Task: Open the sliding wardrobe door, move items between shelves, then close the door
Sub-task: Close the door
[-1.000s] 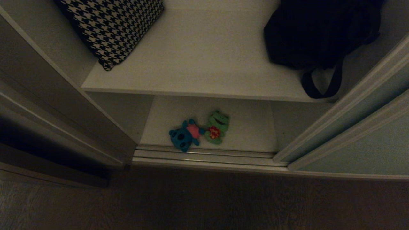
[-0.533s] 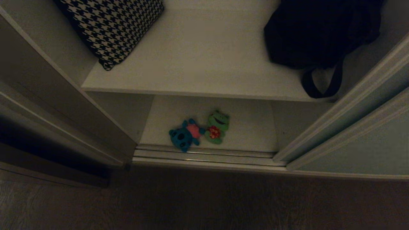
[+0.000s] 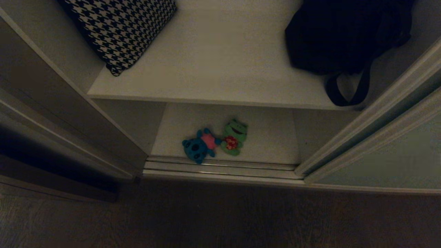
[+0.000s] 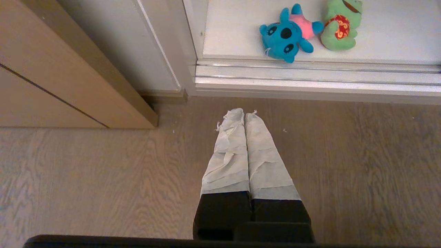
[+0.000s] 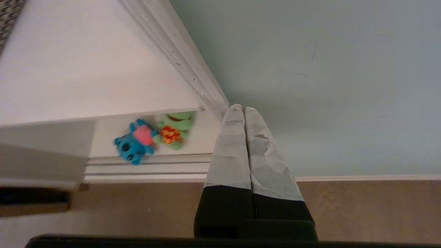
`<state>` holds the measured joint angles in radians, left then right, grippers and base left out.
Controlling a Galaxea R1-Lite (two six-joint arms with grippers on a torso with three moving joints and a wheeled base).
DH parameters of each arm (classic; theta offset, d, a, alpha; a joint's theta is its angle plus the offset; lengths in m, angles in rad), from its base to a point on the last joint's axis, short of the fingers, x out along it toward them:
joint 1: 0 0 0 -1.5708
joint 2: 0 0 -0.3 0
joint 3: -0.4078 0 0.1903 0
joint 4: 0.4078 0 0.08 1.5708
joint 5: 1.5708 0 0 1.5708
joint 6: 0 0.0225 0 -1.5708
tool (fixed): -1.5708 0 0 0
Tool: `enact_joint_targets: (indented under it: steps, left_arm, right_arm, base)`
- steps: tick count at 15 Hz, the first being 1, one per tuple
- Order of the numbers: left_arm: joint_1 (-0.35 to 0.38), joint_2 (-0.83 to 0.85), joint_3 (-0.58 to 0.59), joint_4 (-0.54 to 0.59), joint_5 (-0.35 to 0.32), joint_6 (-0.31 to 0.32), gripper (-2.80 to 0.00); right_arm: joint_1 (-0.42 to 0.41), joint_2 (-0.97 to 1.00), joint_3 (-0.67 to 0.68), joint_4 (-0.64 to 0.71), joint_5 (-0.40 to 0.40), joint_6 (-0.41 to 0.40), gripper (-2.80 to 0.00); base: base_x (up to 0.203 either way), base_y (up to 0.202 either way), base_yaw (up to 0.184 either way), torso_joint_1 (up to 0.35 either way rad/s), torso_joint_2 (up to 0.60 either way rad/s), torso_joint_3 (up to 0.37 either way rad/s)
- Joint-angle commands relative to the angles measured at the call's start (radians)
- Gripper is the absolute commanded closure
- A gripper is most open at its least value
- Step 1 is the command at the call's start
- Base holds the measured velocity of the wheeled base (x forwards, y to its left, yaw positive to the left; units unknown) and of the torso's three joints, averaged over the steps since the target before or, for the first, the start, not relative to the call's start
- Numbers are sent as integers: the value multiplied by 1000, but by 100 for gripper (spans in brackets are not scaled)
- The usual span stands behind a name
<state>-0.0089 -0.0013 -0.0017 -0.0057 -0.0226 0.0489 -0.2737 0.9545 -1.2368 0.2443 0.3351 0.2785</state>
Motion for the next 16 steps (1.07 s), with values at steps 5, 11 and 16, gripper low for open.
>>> enact_joint_targets:
  steps: [5, 11, 16]
  left_arm:
    - [1, 0, 0, 0, 0, 0, 0]
    - [1, 0, 0, 0, 0, 0, 0]
    - [0, 0, 0, 0, 0, 0, 0]
  right_arm:
    - [172, 79, -2, -12, -8, -80, 0]
    - [472, 159, -11, -109, -83, -218, 0]
    - [762, 109, -10, -110, -136, -349, 0]
  base:
    - [0, 0, 0, 0, 0, 0]
    - [0, 0, 0, 0, 0, 0]
    - [0, 0, 0, 0, 0, 0]
